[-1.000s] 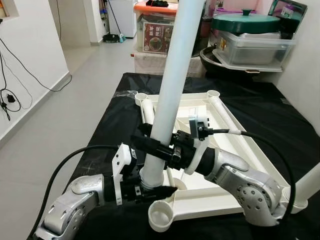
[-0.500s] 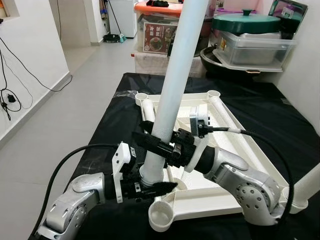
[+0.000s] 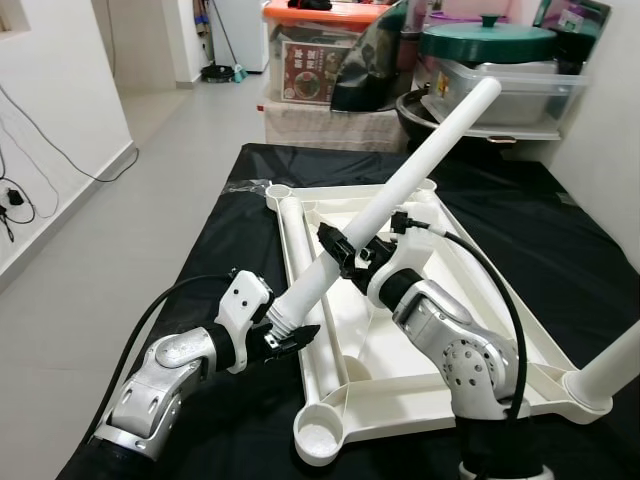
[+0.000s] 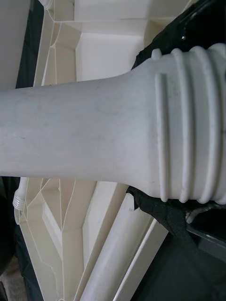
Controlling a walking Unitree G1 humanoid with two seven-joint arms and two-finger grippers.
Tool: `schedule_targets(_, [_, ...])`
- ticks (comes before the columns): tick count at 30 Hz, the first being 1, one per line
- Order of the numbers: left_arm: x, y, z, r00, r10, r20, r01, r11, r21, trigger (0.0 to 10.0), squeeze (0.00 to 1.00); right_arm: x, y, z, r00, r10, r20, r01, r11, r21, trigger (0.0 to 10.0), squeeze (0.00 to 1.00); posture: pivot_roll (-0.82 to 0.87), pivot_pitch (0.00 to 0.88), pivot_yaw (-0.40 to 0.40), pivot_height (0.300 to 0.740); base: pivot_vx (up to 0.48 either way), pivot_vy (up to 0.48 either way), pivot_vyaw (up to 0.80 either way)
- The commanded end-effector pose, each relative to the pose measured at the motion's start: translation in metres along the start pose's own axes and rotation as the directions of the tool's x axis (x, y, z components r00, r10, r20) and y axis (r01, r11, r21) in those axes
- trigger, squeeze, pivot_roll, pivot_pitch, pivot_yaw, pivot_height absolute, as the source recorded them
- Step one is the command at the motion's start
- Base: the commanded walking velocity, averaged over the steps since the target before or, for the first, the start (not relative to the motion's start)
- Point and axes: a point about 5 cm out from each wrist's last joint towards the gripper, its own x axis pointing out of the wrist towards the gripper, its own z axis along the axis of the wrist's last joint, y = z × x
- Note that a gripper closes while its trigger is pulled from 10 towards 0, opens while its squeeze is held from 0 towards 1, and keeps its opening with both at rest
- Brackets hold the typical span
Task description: Building children table
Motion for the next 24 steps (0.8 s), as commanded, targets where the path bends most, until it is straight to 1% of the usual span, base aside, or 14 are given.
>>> schedule_targets(1, [0.000, 0.001, 0.011, 0.998, 0.003, 0.060, -0.005, 0.999, 0.041, 10.0, 0.00, -0.002, -0.012, -0.007, 0.997, -0.067, -0.032, 0.067, 0.998, 0.019, 10.0, 0.00, 0.08, 0.000, -0.059, 0.740, 0.000, 0.000, 0.00])
schedule_targets(2, [0.003, 0.001, 0.011, 0.998, 0.012, 0.059, -0.015, 0.999, 0.049, 10.0, 0.00, -0.002, -0.007, -0.009, 0.998, -0.063, -0.029, 0.065, 0.996, 0.058, 10.0, 0.00, 0.08, 0.000, -0.056, 0.740, 0.000, 0.000, 0.00])
schedule_targets(3, [0.003, 0.001, 0.011, 0.998, 0.012, 0.059, -0.015, 0.999, 0.049, 10.0, 0.00, -0.002, -0.007, -0.009, 0.998, -0.063, -0.029, 0.065, 0.996, 0.058, 10.0, 0.00, 0.08, 0.000, -0.056, 0.740, 0.000, 0.000, 0.00])
schedule_targets(5, [0.014, -0.001, 0.015, 0.997, 0.026, 0.079, -0.032, 0.997, 0.068, 10.0, 0.00, 0.001, 0.009, -0.018, 0.999, -0.030, -0.034, 0.037, 0.980, 0.194, 10.0, 0.00, 0.08, 0.000, -0.055, 0.740, 0.000, 0.000, 0.00])
schedule_targets(6, [0.014, -0.001, 0.015, 0.997, 0.026, 0.079, -0.032, 0.997, 0.068, 10.0, 0.00, 0.001, 0.009, -0.018, 0.999, -0.030, -0.034, 0.037, 0.980, 0.194, 10.0, 0.00, 0.08, 0.000, -0.055, 0.740, 0.000, 0.000, 0.00])
schedule_targets(7, [0.019, -0.002, 0.018, 0.995, 0.024, 0.093, -0.031, 0.997, 0.073, 10.0, 0.00, 0.002, 0.018, -0.021, 0.999, -0.001, -0.037, 0.010, 0.967, 0.254, 10.0, 0.00, 0.07, 0.000, -0.053, 0.740, 0.000, 0.000, 0.00])
schedule_targets(10, [0.024, -0.004, 0.019, 0.995, 0.017, 0.101, -0.026, 0.996, 0.085, 10.0, 0.00, 0.004, 0.027, -0.022, 0.999, 0.029, -0.043, -0.014, 0.953, 0.304, 10.0, 0.00, 0.07, 0.000, -0.051, 0.740, 0.000, 0.000, 0.00])
schedule_targets(12, [0.030, -0.007, 0.018, 0.995, -0.008, 0.100, -0.002, 0.995, 0.099, 10.0, 0.00, 0.004, 0.037, -0.020, 0.996, 0.079, -0.046, -0.057, 0.932, 0.358, 9.0, 0.00, 0.07, 0.000, -0.050, 0.740, 0.000, 0.000, 0.00])
schedule_targets(18, [0.032, -0.011, 0.017, 0.994, -0.035, 0.102, 0.024, 0.994, 0.106, 10.0, 0.00, 0.004, 0.039, -0.019, 0.994, 0.096, -0.050, -0.070, 0.925, 0.374, 8.9, 0.00, 0.07, 0.000, -0.054, 0.740, 0.000, 0.000, 0.00])
schedule_targets(19, [0.030, -0.013, 0.016, 0.994, -0.058, 0.095, 0.047, 0.993, 0.112, 10.0, 0.00, 0.003, 0.039, -0.019, 0.994, 0.094, -0.051, -0.069, 0.927, 0.368, 8.2, 0.00, 0.07, 0.000, -0.054, 0.740, 0.000, 0.000, 0.00])
schedule_targets(21, [0.030, -0.013, 0.016, 0.994, -0.058, 0.095, 0.047, 0.993, 0.112, 10.0, 0.00, 0.003, 0.039, -0.019, 0.994, 0.094, -0.051, -0.069, 0.927, 0.368, 8.2, 0.00, 0.07, 0.000, -0.054, 0.740, 0.000, 0.000, 0.00])
schedule_targets(22, [0.029, -0.015, 0.014, 0.994, -0.070, 0.086, 0.060, 0.991, 0.117, 10.0, 0.00, 0.004, 0.038, -0.019, 0.995, 0.082, -0.049, -0.059, 0.930, 0.363, 5.3, 0.00, 0.07, 0.000, -0.054, 0.740, 0.000, 0.000, 0.00])
schedule_targets(23, [0.029, -0.015, 0.014, 0.994, -0.070, 0.086, 0.060, 0.991, 0.117, 10.0, 0.00, 0.004, 0.038, -0.019, 0.995, 0.082, -0.049, -0.059, 0.930, 0.363, 5.3, 0.00, 0.07, 0.000, -0.054, 0.740, 0.000, 0.000, 0.00])
schedule_targets(24, [0.028, -0.017, 0.011, 0.994, -0.078, 0.079, 0.068, 0.990, 0.120, 10.0, 0.00, 0.005, 0.037, -0.017, 0.997, 0.058, -0.041, -0.040, 0.932, 0.360, 2.2, 0.00, 0.07, 0.000, -0.054, 0.740, 0.000, 0.000, 0.00])
